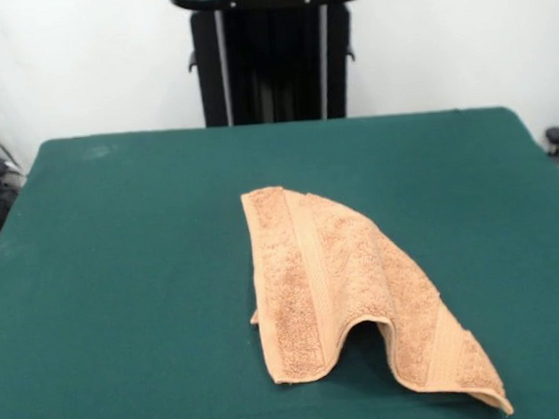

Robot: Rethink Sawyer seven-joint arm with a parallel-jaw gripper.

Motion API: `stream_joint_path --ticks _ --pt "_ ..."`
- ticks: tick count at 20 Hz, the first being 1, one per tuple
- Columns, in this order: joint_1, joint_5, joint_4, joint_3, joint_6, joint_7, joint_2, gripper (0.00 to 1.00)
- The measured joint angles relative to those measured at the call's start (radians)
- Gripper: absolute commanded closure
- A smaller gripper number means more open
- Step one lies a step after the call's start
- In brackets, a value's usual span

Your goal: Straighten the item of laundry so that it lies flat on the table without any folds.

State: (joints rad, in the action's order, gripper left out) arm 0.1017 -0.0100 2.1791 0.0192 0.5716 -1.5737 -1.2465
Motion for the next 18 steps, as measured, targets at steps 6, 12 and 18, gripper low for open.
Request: stream_joint_path --ticks 6,12,18 --pt "0.000 0.000 0.000 0.000 0.000 0.000 0.000 0.00" --pt "0.000 0.000 0.000 0.000 0.000 0.000 0.000 1.00" --pt "0.000 0.000 0.000 0.000 0.000 0.000 0.000 1.00"
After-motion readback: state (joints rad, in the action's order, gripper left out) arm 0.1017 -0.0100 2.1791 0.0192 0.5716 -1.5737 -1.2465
